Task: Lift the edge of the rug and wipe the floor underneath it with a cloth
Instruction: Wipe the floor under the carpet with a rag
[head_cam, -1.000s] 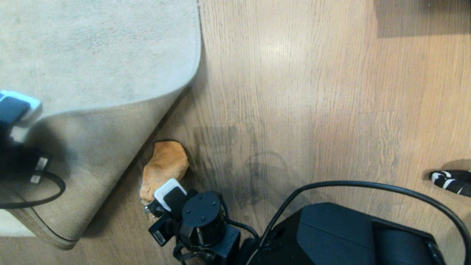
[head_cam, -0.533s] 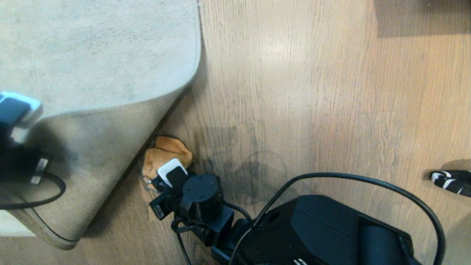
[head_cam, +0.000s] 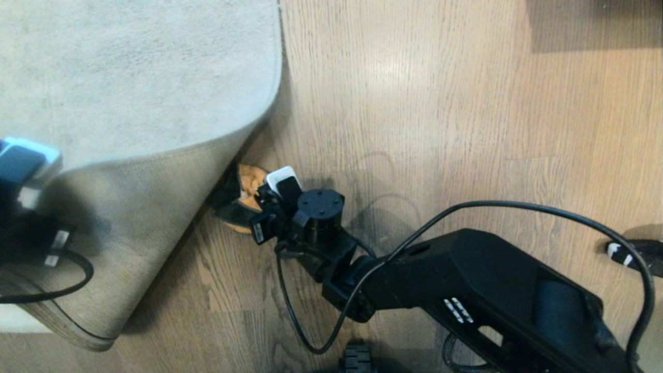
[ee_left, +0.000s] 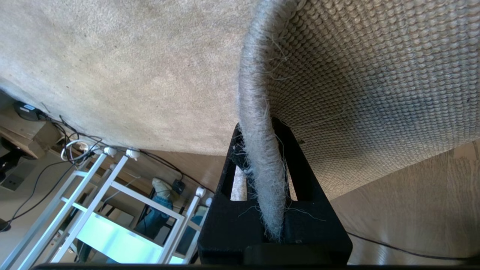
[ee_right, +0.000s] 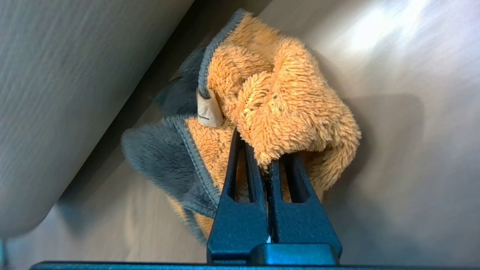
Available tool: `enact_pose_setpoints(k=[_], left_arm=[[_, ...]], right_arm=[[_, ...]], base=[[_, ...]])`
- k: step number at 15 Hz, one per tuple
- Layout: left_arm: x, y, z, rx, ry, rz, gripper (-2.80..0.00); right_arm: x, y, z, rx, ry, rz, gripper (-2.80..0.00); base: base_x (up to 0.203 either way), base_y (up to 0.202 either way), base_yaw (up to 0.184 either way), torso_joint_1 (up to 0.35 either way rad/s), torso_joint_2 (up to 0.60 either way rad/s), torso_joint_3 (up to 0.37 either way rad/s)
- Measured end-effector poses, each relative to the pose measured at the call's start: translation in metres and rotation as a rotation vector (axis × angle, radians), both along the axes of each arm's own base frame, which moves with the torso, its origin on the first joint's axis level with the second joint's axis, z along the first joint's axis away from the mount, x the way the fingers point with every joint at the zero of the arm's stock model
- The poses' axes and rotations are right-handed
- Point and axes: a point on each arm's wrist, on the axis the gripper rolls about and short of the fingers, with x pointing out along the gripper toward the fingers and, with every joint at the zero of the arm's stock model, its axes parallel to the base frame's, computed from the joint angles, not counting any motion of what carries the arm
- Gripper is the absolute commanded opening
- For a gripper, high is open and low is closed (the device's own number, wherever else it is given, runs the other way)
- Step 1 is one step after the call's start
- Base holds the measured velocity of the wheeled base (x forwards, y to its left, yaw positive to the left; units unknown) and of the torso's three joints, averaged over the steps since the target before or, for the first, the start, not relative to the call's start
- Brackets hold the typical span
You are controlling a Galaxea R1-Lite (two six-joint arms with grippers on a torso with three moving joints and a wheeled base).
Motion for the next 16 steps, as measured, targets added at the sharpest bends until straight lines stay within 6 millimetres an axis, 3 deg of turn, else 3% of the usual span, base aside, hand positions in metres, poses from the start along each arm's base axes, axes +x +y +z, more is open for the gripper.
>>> enact_pose_setpoints(k=[5,7,9,16], left_arm=[[0.0,0.0,0.002,0.001,-0.007,-0.002,-2.8],[0.001,0.0,0.003,0.001,-0.01,-0.003,-2.8],[0.001,0.0,0.004,0.003,-0.012,-0.001,-2.8],[0.001,-0.001,0.004,0.009,-0.011,0.005,-2.8]], right_arm=[[0.015,-0.027,0.038,0.04,-0.032,-0.055,-2.8],[0.011,-0.03,0.038,0.034,-0.029,-0.055,-2.8],[-0.004,-0.024,0.028,0.008,-0.008,-0.025,-2.8],[-0.093,0.014,-0.028,-0.126,0.076,0.171,-2.8]], base=[[0.0,0.0,0.0,0.0,0.0,0.0],[0.0,0.0,0.0,0.0,0.0,0.0],[0.0,0.0,0.0,0.0,0.0,0.0],[0.0,0.0,0.0,0.0,0.0,0.0]])
